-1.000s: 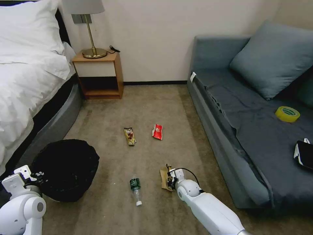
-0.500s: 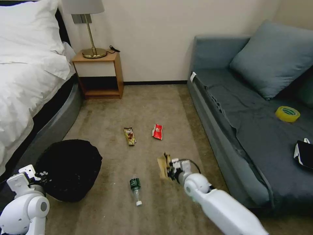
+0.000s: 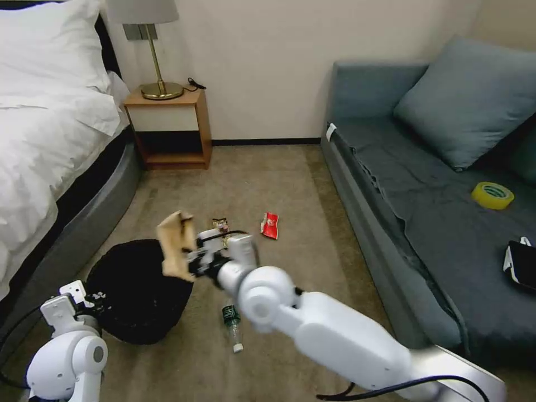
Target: Pick up the trash bin, then pick up the garbage on the floor and place it into the trash bin.
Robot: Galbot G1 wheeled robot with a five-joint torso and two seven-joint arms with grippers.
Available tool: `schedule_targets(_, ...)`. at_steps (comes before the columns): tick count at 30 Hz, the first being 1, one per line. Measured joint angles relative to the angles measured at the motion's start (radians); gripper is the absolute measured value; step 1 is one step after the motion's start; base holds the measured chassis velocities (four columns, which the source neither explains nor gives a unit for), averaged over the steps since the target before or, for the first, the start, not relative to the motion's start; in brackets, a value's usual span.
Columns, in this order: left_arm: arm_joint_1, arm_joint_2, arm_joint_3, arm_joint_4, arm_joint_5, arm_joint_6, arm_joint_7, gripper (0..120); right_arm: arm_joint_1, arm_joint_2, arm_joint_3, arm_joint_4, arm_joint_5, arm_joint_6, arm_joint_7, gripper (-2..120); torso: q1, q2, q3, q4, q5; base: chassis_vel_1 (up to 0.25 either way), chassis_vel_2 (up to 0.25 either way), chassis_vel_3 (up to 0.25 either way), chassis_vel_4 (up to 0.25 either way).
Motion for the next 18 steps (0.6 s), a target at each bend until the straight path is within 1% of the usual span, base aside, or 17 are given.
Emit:
schedule_targets(1,0.001,-0.003,0.000,-0.005,0.000,0.000,-0.001,2,0.009,0.018,-0.022,-0.033,-0.007,0.009,0.004,0,0.000,0.000,0.000,0.0000,0.0001,0.000,0.000,0.000,0.000)
schedule_targets(2,0.001,-0.003,0.000,-0.005,0.000,0.000,-0.001,2,0.009,0.018,-0.022,-0.033,-0.007,0.009,0.004,0,0.000,0.000,0.000,0.0000,0.0001,0.000,0.000,0.000,0.000)
schedule_targets(3,0.004,-0.007,0.000,-0.013,0.001,0.000,-0.001,2,0.021,0.043,-0.051,-0.083,-0.017,0.024,0.008,0,0.000,0.000,0.000,0.0000,0.0001,0.000,0.000,0.000,0.000)
schedule_targets(5,0.006,-0.009,0.000,-0.017,0.000,0.000,0.000,2,0.027,0.053,-0.061,-0.104,-0.022,0.031,0.008,0,0.000,0.000,0.000,0.0000,0.0001,0.000,0.000,0.000,0.000)
schedule_targets(6,0.009,-0.012,-0.001,-0.023,0.001,0.000,0.000,2,0.039,0.075,-0.084,-0.150,-0.040,0.051,0.009,0,0.000,0.000,0.000,0.0000,0.0001,0.000,0.000,0.000,0.000)
schedule_targets(7,0.009,-0.012,-0.001,-0.023,0.001,0.000,0.000,2,0.039,0.075,-0.084,-0.150,-0.040,0.051,0.009,0,0.000,0.000,0.000,0.0000,0.0001,0.000,0.000,0.000,0.000)
schedule_targets(8,0.012,-0.015,-0.002,-0.030,0.001,0.000,0.000,2,0.050,0.093,-0.106,-0.189,-0.056,0.066,0.009,0,0.000,0.000,0.000,0.0000,0.0001,0.000,0.000,0.000,0.000)
schedule_targets(13,0.016,-0.017,-0.003,-0.034,0.000,0.000,0.000,2,0.053,0.099,-0.116,-0.195,-0.059,0.068,0.007,1,0.000,0.000,0.000,0.0000,0.0002,0.000,0.000,0.000,0.000)
schedule_targets(14,0.016,-0.018,-0.004,-0.035,0.000,0.000,0.000,2,0.045,0.099,-0.117,-0.170,-0.058,0.066,0.006,13,0.000,0.000,0.000,-0.0001,0.0003,0.000,0.000,0.000,0.000)
schedule_targets(15,0.016,-0.018,-0.004,-0.035,0.000,0.000,0.000,2,0.045,0.099,-0.117,-0.170,-0.058,0.066,0.006,13,0.000,0.000,0.000,-0.0001,0.0003,0.000,0.000,0.000,0.000)
schedule_targets(18,0.014,-0.020,-0.004,-0.035,0.000,0.000,0.000,2,0.036,0.092,-0.116,-0.148,-0.058,0.062,0.007,27,0.000,0.000,0.000,-0.0001,0.0003,0.000,0.000,0.000,0.000)
